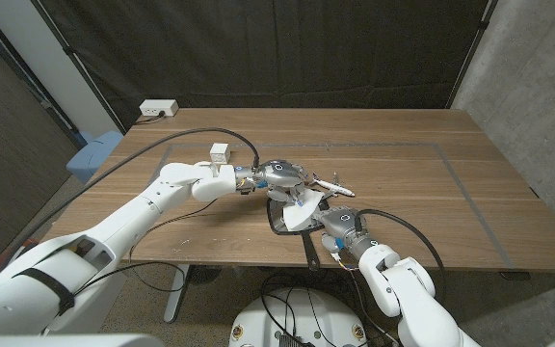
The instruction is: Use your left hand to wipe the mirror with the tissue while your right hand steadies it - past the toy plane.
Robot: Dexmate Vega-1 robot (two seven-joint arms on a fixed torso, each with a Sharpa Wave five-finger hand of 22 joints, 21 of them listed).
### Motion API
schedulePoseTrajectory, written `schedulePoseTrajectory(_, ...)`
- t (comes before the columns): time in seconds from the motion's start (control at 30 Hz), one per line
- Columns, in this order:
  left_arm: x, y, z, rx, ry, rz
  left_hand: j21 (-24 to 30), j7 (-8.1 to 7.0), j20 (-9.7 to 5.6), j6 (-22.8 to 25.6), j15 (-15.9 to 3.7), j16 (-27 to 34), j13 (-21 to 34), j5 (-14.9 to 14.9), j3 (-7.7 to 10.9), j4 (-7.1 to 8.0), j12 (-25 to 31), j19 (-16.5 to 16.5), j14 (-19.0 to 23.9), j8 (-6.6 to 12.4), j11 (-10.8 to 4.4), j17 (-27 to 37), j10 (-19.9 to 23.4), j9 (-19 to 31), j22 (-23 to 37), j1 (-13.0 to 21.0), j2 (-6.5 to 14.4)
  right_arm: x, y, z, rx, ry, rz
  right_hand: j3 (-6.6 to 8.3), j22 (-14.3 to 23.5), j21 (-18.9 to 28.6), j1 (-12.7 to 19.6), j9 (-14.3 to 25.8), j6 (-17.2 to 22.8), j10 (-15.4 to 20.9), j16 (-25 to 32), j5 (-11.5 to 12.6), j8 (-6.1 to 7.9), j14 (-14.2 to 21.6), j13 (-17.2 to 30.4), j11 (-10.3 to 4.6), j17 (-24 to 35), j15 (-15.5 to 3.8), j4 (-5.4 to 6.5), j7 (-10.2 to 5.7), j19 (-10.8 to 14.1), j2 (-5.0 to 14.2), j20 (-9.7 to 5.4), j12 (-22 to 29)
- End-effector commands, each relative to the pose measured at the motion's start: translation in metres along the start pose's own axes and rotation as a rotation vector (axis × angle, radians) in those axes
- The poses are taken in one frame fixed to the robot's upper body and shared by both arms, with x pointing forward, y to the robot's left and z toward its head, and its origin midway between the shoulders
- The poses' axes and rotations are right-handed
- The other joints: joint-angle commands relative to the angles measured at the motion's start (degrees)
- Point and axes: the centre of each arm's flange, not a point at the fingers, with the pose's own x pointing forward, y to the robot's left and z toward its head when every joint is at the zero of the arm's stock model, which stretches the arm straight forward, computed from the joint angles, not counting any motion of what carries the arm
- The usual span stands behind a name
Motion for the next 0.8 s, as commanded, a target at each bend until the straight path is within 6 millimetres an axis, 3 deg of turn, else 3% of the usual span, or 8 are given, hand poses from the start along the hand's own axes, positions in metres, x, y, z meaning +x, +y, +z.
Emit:
schedulePoseTrajectory(0.03, 0.001, -0.015, 0.01, 0.02, -0.012, -0.117, 0.4, -0.29, -1.52, 0.4, -9.41, -0.1, 0.1, 0.3, -0.2, 0.19, -0.3, 0.2, -0.3, -0.09, -1.33, 0.2, 1.9, 0.1, 0.0, -0.2, -0.1, -0.003, 0.0, 0.0, -0.001, -0.004, -0.005, 0.56, 0.3, 0.5, -0.6, 0.2, 0.5, 0.3, 0.3, 0.1, 0.2, 0.3, 0.3, -0.06, 0.1, -0.06, 0.14, -0.15, 0.2, 0.09, -0.18, 0.2)
schedulePoseTrajectory(0.4, -0.012, 0.012, 0.017, -0.046, -0.038, -0.28, 0.4, -0.08, -1.46, 0.5, -9.45, 0.0, 0.2, 0.3, -0.2, 0.26, -0.7, -0.1, -0.2, -0.44, -1.24, 0.5, 1.9, 0.2, 0.0, -0.2, 0.0, 0.0, 0.001, -0.001, -0.008, -0.001, -0.006, 0.82, 0.3, 0.6, -0.7, 0.2, 0.4, 0.2, 0.2, 0.1, 0.16, 0.2, 0.3, 0.15, 0.1, -0.06, 0.02, -0.15, 0.0, 0.04, -0.07, 0.2)
schedulePoseTrajectory(0.8, -0.021, 0.034, 0.033, -0.082, -0.108, -0.445, 0.5, 0.45, -1.2, 0.3, -9.49, 0.1, 0.4, 0.3, -0.18, 0.25, -1.1, -0.3, 0.4, -0.94, -1.22, 0.8, 1.8, 0.2, 0.0, -0.1, 0.2, 0.001, 0.001, -0.002, -0.011, 0.003, -0.005, 1.14, 0.2, 0.7, -0.8, 0.2, 0.4, 0.2, 0.2, 0.1, 0.12, 0.2, 0.3, -0.57, 0.1, -0.08, -0.09, -0.15, 0.0, 0.03, -0.07, 0.1)
